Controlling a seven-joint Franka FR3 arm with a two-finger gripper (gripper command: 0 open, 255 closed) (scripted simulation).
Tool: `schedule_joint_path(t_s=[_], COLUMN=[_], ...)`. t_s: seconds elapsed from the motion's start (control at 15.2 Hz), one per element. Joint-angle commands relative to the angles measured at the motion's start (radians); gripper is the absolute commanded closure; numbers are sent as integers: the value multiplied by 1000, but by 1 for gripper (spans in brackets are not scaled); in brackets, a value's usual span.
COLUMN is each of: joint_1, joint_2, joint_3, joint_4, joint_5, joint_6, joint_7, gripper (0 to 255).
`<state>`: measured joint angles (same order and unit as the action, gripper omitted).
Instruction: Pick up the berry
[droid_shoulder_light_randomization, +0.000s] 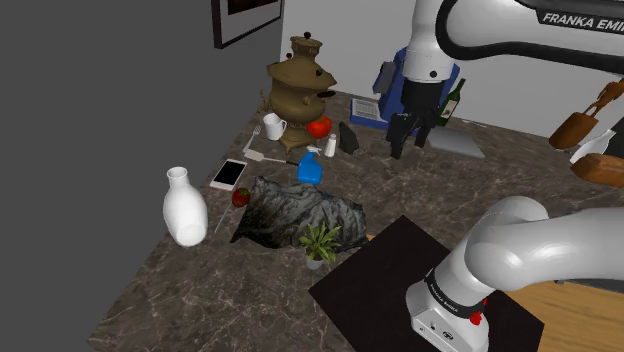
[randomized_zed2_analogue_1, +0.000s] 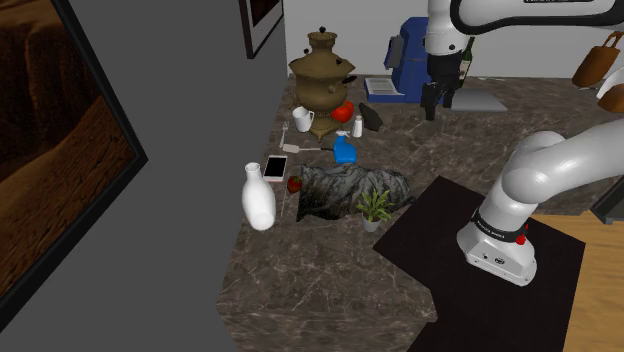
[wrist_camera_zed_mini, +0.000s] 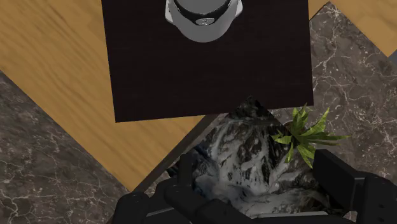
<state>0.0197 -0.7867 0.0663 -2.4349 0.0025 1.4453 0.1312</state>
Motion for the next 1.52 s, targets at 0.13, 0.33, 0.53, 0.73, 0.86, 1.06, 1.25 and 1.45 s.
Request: schedule_joint_path(t_s=[0.13, 0.33, 0.53, 0.73, 0.86, 1.06, 1.25, 1.45], joint_1=[6, 13, 17, 17, 15, 8, -1, -7], joint_2=[36, 102, 182, 273, 339, 446, 560, 679], joint_3=[29, 73, 117, 161, 189, 230, 268, 298], joint_4=[-21, -43, -50, -43, -31, -1, 43, 101], joint_5=[16, 33, 43, 42, 35, 10, -34, -97], joint_6=[73, 182, 291, 396, 463, 557, 640, 709], joint_7=[33, 82, 132, 185, 222, 284, 355, 434], gripper=[0, 0, 0, 0, 0, 0, 0, 0])
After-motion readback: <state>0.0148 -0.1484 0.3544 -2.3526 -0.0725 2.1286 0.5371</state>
